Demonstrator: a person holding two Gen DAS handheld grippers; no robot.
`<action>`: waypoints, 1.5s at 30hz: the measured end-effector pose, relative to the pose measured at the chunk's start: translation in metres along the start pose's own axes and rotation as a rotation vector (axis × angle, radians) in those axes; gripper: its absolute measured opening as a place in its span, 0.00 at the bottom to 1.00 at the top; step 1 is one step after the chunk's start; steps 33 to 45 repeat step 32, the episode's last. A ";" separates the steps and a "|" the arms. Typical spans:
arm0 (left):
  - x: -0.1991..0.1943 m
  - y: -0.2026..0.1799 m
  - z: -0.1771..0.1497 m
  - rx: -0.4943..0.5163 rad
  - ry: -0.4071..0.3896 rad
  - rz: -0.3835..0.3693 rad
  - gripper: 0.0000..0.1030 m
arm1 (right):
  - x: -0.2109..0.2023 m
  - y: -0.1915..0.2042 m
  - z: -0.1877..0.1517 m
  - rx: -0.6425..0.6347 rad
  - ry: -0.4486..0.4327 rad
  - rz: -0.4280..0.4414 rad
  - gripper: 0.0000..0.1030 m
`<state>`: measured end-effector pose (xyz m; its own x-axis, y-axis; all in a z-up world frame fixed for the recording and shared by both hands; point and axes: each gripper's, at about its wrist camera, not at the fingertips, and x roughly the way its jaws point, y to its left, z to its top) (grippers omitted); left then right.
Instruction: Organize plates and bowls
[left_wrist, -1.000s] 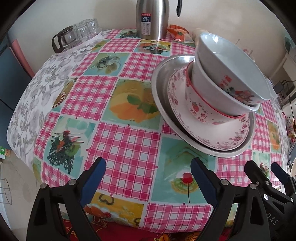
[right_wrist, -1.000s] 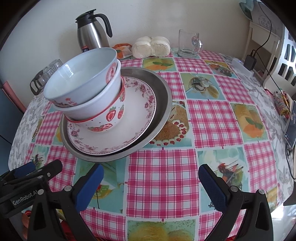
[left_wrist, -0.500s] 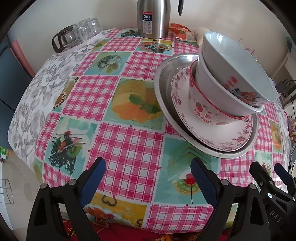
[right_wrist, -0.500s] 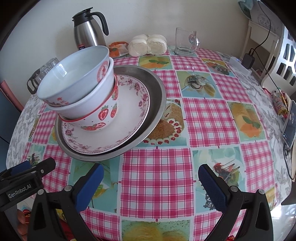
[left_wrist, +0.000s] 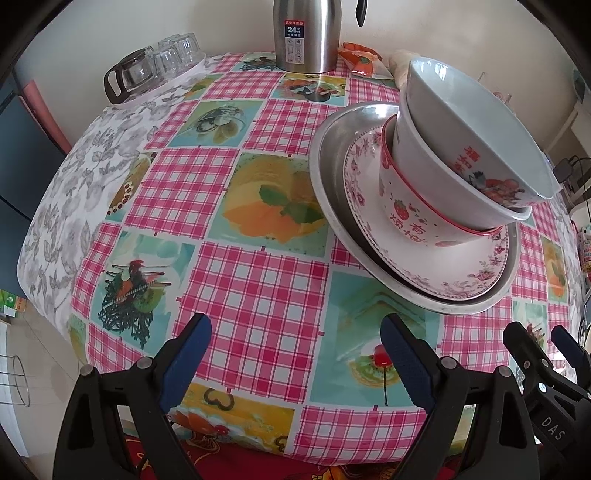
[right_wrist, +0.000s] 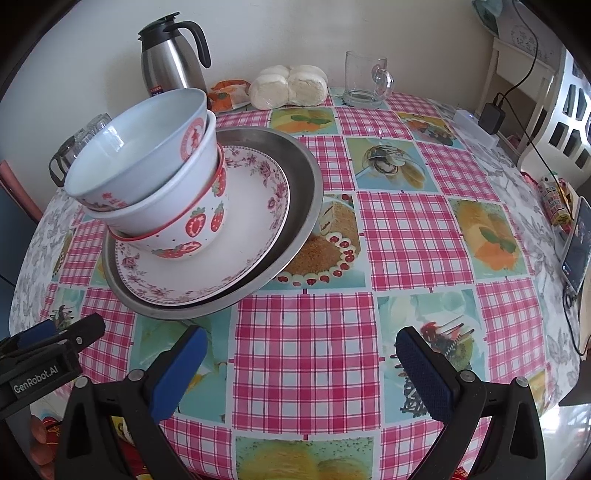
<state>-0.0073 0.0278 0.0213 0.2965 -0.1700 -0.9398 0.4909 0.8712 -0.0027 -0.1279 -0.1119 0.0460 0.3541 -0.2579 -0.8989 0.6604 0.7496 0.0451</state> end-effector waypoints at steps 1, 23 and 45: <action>0.000 0.000 0.000 0.002 0.000 0.000 0.90 | 0.000 0.000 0.000 0.000 0.000 0.000 1.00; 0.000 0.000 -0.001 0.007 -0.003 0.010 0.90 | 0.001 -0.001 0.000 0.001 0.004 -0.003 1.00; -0.005 -0.002 -0.002 0.007 -0.023 0.011 0.90 | 0.002 -0.002 0.000 -0.001 0.006 -0.004 1.00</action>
